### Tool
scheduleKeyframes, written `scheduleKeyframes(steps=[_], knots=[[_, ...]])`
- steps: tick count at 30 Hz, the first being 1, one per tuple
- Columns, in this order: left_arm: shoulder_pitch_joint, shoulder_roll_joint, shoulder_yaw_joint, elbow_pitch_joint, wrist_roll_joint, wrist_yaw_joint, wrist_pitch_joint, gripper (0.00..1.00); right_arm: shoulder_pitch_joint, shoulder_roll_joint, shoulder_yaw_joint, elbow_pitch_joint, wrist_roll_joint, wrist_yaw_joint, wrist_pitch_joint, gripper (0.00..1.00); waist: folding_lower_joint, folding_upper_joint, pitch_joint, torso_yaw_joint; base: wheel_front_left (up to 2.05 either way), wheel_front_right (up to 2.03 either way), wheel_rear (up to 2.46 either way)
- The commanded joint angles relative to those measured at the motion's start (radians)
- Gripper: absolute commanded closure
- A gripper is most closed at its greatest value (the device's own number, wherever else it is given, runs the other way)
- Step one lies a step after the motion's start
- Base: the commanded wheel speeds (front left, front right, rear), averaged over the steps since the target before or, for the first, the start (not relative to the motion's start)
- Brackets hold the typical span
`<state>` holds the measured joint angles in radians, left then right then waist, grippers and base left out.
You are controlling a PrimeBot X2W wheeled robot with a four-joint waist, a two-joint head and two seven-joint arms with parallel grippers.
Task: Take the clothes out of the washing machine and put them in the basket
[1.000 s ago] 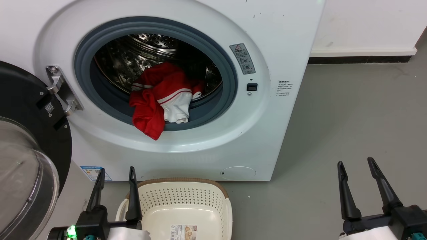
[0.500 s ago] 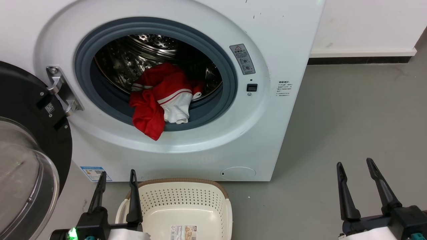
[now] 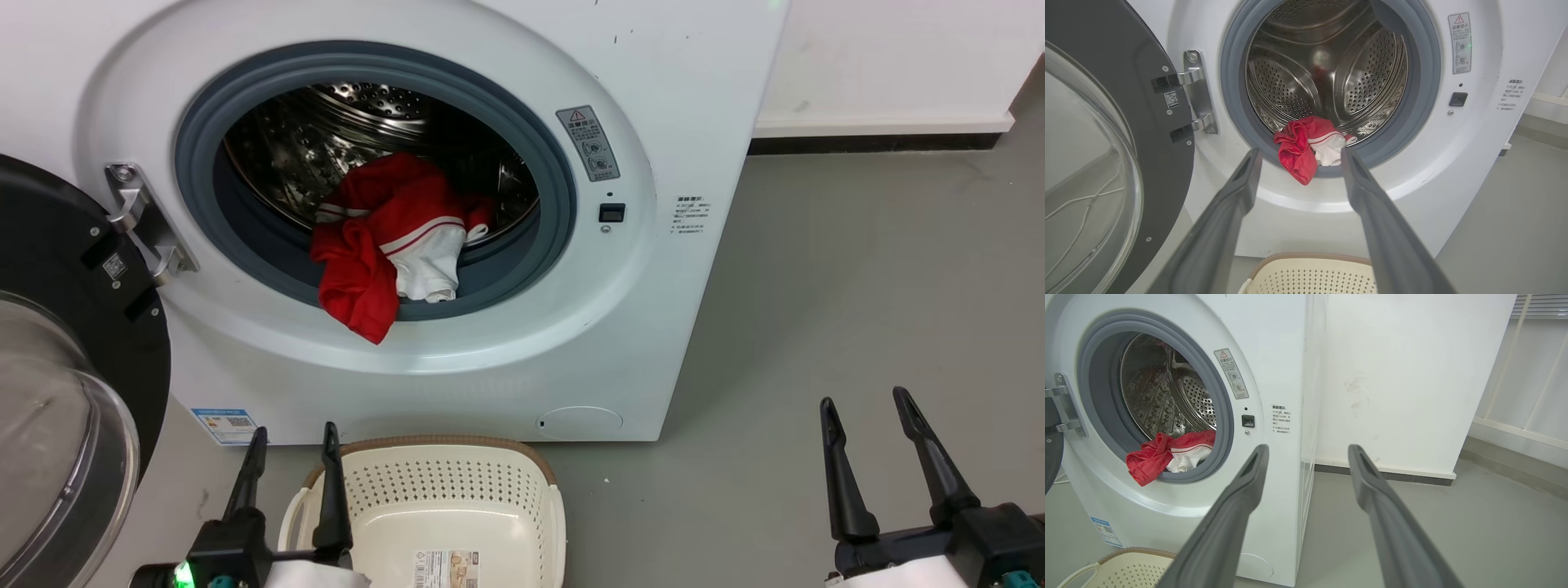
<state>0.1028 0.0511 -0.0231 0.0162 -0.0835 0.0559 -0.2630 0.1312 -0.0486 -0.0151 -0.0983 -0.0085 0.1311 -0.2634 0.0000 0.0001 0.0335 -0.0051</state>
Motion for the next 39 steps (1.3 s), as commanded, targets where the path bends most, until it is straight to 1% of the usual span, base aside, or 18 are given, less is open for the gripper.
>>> scheduleKeyframes(steps=[1, 7, 10, 14, 16, 22, 25, 30, 31, 36, 39], knots=[[-0.027, -0.001, 0.002, 0.016, 0.0, -0.016, -0.003, 0.0, -0.01, -0.003, 0.004, -0.005, -0.003, -0.001, -0.002, 0.0, 0.0, -0.0001, 0.008, -0.004, 0.0, 0.0, 0.0], [-0.166, 0.0, 0.047, 0.113, -0.012, -0.087, -0.003, 0.0, -0.042, -0.003, 0.015, -0.015, -0.008, -0.001, -0.002, 0.0, 0.0, -0.0001, 0.051, -0.029, 0.0, 0.0, 0.0], [-0.262, 0.018, 0.076, 0.171, -0.004, -0.117, -0.003, 0.0, -0.066, -0.003, 0.02, -0.021, -0.004, -0.001, -0.002, 0.0, 0.0, -0.0001, 0.086, -0.05, 0.0, 0.0, 0.0], [-0.393, 0.048, 0.111, 0.25, 0.001, -0.141, -0.003, 0.0, -0.103, -0.002, 0.027, -0.032, 0.006, -0.001, -0.002, 0.0, 0.0, -0.0001, 0.145, -0.082, 0.0, 0.0, 0.0], [-0.465, 0.066, 0.133, 0.283, -0.004, -0.146, -0.003, 0.0, -0.122, -0.002, 0.031, -0.04, 0.011, -0.001, -0.002, 0.0, 0.0, -0.0001, 0.176, -0.101, 0.0, 0.0, 0.0], [-0.652, 0.134, 0.144, 0.397, 0.018, -0.162, -0.003, 0.0, -0.182, -0.002, 0.037, -0.059, 0.029, -0.001, -0.002, 0.0, 0.0, -0.0001, 0.275, -0.154, 0.0, 0.0, 0.0], [-0.74, 0.163, 0.136, 0.458, 0.017, -0.169, -0.003, 0.0, -0.208, -0.002, 0.039, -0.068, 0.041, -0.001, -0.002, 0.0, 0.0, -0.0001, 0.326, -0.177, 0.0, 0.0, 0.0], [-0.913, 0.232, 0.103, 0.6, 0.013, -0.179, 0.0, 0.0, -0.257, -0.002, 0.037, -0.089, 0.062, -0.001, -0.002, 0.0, 0.0, -0.0001, 0.419, -0.212, 0.0, 0.0, 0.0], [-0.913, 0.232, 0.103, 0.6, 0.013, -0.179, 0.0, 0.0, -0.257, -0.002, 0.037, -0.089, 0.062, -0.001, -0.002, 0.0, 0.0, -0.0001, 0.419, -0.212, 0.0, 0.0, 0.0], [-1.082, 0.298, 0.051, 0.727, 0.014, -0.184, 0.061, 0.0, -0.297, -0.002, 0.035, -0.109, 0.081, -0.001, -0.002, 0.0, 0.0, -0.0001, 0.502, -0.235, 0.0, 0.0, 0.0], [-1.175, 0.322, 0.016, 0.783, 0.005, -0.185, 0.127, 0.0, -0.314, -0.001, 0.032, -0.118, 0.092, -0.001, -0.002, 0.0, 0.0, -0.0001, 0.541, -0.242, 0.0, 0.0, 0.0]])
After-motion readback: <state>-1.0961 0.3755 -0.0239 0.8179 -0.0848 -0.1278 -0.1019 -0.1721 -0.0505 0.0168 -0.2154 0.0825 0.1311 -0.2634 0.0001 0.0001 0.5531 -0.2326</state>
